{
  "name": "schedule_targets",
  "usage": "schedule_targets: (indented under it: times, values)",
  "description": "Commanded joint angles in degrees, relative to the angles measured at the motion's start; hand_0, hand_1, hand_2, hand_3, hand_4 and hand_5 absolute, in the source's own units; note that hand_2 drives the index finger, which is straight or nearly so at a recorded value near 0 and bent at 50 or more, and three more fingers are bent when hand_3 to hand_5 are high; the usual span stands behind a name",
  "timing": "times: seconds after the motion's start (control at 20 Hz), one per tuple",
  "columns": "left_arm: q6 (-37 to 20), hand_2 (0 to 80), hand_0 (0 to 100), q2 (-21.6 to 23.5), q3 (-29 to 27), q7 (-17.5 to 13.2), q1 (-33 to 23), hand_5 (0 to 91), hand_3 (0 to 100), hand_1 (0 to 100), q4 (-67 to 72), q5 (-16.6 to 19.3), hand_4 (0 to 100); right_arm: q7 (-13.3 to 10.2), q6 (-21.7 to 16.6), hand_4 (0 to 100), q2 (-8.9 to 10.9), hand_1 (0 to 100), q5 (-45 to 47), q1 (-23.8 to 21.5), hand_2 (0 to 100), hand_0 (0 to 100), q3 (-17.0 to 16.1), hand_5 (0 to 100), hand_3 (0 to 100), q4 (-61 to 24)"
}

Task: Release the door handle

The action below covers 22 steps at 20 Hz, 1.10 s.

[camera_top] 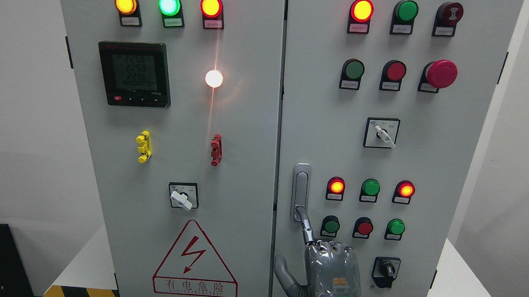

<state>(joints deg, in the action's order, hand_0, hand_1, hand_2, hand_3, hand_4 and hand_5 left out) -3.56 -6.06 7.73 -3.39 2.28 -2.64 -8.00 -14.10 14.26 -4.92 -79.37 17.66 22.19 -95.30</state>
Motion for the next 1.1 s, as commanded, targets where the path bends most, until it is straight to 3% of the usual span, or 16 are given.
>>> schedule_targets:
  times: [0.0,1.05]
  values:
    - [-0.05,0.0,12,0.0,0.0,-0.03,0.0,0.0,0,56,0.0,0.0,0,0.04,-0.1,100,0.0,36,0.0,-0.08,14,41,0.22,100,100,0.03]
    - [-0.05,0.0,12,0.0,0.0,-0.03,0.0,0.0,0,56,0.0,0.0,0,0.04,-0.1,100,0.09,36,0.0,-0.44,16,41,0.04,100,100,0.21]
